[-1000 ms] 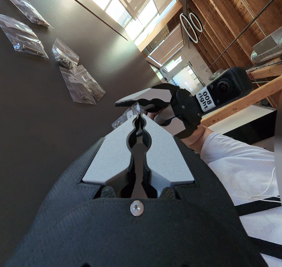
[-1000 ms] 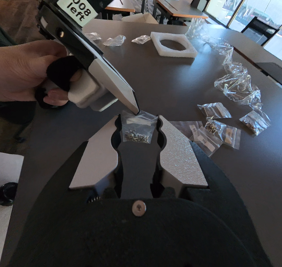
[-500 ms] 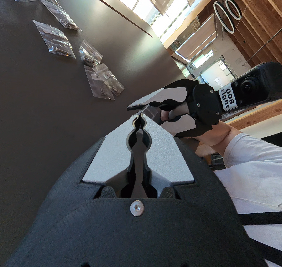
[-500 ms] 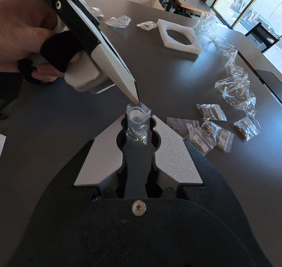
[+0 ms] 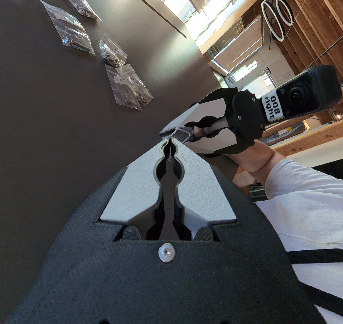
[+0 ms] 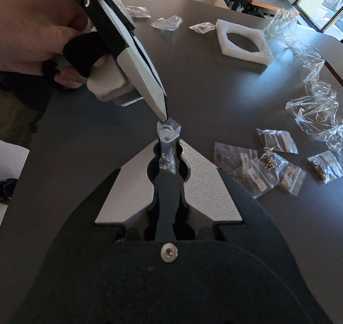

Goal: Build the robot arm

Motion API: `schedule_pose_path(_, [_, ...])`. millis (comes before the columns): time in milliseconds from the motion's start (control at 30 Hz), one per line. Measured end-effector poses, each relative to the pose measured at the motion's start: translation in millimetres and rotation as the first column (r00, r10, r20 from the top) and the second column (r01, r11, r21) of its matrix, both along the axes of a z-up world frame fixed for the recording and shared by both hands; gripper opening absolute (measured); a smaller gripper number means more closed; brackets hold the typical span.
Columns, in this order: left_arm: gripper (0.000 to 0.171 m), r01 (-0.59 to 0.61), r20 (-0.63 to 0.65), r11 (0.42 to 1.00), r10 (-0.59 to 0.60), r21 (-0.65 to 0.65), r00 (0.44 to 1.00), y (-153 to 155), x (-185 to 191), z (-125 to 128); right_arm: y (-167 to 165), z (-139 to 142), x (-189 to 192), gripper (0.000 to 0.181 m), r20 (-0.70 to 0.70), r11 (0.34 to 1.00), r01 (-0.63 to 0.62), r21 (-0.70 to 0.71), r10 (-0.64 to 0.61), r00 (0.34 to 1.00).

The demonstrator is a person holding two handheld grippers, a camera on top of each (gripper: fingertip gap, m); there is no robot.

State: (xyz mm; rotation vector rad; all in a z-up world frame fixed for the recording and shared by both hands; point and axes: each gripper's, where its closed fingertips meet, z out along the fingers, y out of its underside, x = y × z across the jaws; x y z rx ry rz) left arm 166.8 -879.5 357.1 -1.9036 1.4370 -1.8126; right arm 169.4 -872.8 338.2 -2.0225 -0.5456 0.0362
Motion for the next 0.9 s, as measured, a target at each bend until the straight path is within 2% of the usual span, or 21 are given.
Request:
schedule_pose_path(167, [0.0, -0.001, -0.028, 1.0, 0.002, 0.02, 1.0, 2.6, -1.1, -4.9, 0.9, -5.2, -0.3, 0.019, 0.008, 0.999, 0.0, -0.033, 0.001, 1.0])
schedule_pose_path(333, [0.0, 0.015, -0.061, 1.0, -0.015, 0.013, 0.998, 3.4, -5.4, -10.1, 0.2, -8.7, -3.4, 0.007, 0.024, 0.998, -0.017, -0.052, 0.018, 1.0])
schedule_pose_path(433, [0.0, 0.041, -0.068, 0.999, -0.042, -0.017, 0.997, 3.4, -10.2, -10.5, -1.0, -10.4, -4.9, 0.006, 0.03, 0.997, -0.036, -0.074, 0.038, 0.999])
schedule_pose_path(633, [0.014, 0.01, -0.14, 0.992, 0.007, 0.124, 0.99, 27.8, -34.6, -22.3, 2.2, -19.1, -1.1, 0.011, 0.218, 0.977, -0.029, -0.21, 0.075, 0.973])
schedule_pose_path(800, [0.011, -0.007, -0.132, 0.992, 0.024, 0.13, 0.991, 46.0, -53.8, -20.6, 16.3, -23.6, -11.9, 0.021, 0.078, 0.951, -0.013, -0.309, 0.039, 0.996])
schedule_pose_path(900, [0.011, 0.006, -0.121, 0.995, 0.006, 0.102, 0.993, 51.5, -64.2, -18.5, 13.6, -25.2, -13.4, 0.038, -0.053, 0.941, -0.033, -0.337, 0.016, 0.998])
